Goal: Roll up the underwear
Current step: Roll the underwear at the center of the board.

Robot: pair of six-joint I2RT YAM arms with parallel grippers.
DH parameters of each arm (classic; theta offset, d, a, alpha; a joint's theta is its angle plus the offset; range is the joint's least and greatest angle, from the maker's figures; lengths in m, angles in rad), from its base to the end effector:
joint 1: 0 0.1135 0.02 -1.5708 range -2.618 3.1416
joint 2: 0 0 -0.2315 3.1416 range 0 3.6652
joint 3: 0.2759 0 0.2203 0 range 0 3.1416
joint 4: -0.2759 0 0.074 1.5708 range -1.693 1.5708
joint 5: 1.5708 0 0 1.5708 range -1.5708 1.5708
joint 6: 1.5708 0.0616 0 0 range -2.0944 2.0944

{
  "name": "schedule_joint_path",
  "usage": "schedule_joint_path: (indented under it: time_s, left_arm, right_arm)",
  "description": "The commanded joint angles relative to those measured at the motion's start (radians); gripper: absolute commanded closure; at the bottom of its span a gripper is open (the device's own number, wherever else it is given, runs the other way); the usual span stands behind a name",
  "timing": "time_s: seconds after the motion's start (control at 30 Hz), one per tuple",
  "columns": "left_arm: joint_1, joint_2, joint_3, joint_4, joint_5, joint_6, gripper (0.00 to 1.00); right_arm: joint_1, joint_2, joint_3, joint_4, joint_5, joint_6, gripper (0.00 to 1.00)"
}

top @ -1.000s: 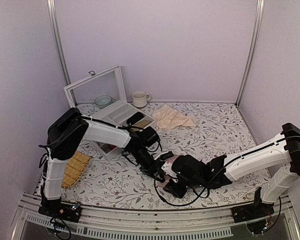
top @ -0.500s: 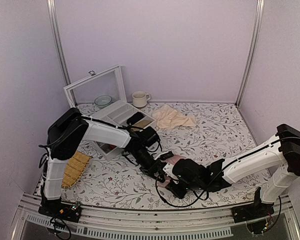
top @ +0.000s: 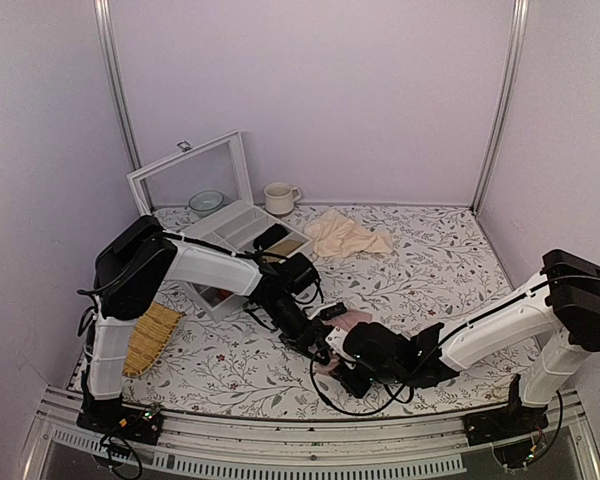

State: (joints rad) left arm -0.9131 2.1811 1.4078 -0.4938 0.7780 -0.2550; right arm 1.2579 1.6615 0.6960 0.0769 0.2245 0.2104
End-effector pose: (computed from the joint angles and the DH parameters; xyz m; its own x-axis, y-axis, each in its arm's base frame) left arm 0.1990 -0.3284 0.0856 -0.7390 0.6628 -0.1204 0.5225 0.4511 -0.7235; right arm 0.1040 0.2769 0.0998 -0.4184 -0.6316 -0.6527 -0.8150 0.5783 -0.0373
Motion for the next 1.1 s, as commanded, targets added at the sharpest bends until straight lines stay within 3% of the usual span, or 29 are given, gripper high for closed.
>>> schedule_joint_path:
  time_s: [0.0,0.3,0.4,0.63,1.07]
  left_arm:
    - [-0.027,0.056,-0.012,-0.037,-0.067,0.006,1.0]
    - [-0.027,0.059,-0.009,-0.04,-0.069,0.01,1.0]
    - [-0.02,0.055,-0.009,-0.044,-0.088,0.006,1.0]
    - [0.077,-0.031,-0.022,-0.017,-0.099,-0.031,0.82]
    - [0.096,-0.017,0.061,0.143,0.009,-0.102,0.75]
  right_arm:
    - [0.006,0.079,-0.023,-0.067,-0.025,0.038,0.71]
    - [0.007,0.082,-0.032,-0.069,-0.038,0.1,1.0]
    - [0.008,0.085,-0.044,-0.054,-0.039,0.13,1.0]
    - [0.01,0.086,-0.058,-0.018,-0.028,0.157,1.0]
    - [0.009,0.091,-0.059,-0.008,-0.029,0.164,1.0]
